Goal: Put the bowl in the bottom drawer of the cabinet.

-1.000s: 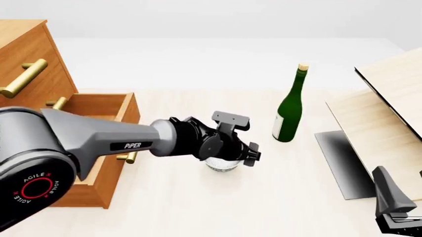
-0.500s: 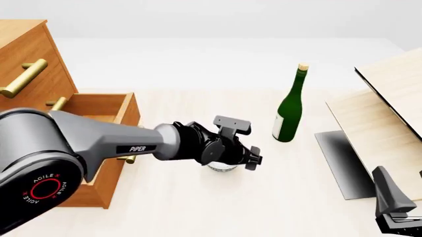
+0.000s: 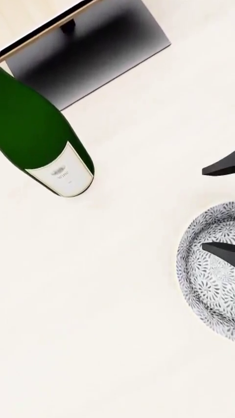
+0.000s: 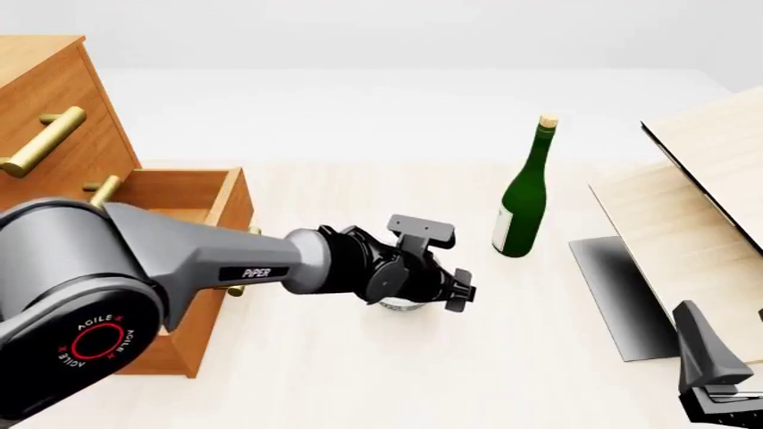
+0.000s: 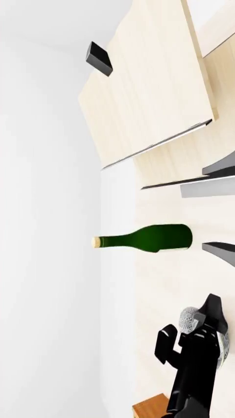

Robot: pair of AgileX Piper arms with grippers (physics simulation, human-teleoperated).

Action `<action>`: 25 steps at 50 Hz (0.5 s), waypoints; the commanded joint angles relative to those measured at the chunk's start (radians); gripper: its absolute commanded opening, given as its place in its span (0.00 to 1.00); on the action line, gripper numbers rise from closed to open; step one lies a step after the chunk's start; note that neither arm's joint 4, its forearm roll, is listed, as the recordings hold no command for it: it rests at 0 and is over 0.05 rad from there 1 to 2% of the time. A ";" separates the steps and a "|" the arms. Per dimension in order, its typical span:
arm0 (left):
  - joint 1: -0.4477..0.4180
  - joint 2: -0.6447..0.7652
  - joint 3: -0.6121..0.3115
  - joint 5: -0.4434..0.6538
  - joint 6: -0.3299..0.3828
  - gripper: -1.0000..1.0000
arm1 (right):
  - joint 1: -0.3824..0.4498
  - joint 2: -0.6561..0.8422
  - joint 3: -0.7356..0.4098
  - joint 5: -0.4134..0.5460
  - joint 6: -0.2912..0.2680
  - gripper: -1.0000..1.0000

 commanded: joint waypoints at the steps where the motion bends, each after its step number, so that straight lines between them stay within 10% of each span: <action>1: 0.000 0.009 0.000 -0.008 -0.007 1.00 | 0.000 0.000 0.000 0.000 0.000 1.00; 17: -0.010 0.000 0.023 -0.030 -0.017 1.00 | 0.000 0.000 0.000 0.000 0.000 1.00; 18: -0.008 0.000 0.019 -0.027 -0.014 0.00 | 0.000 0.000 0.000 0.000 0.000 1.00; 25: 0.015 0.011 -0.008 -0.007 0.013 0.00 | 0.000 0.000 0.000 0.000 0.000 1.00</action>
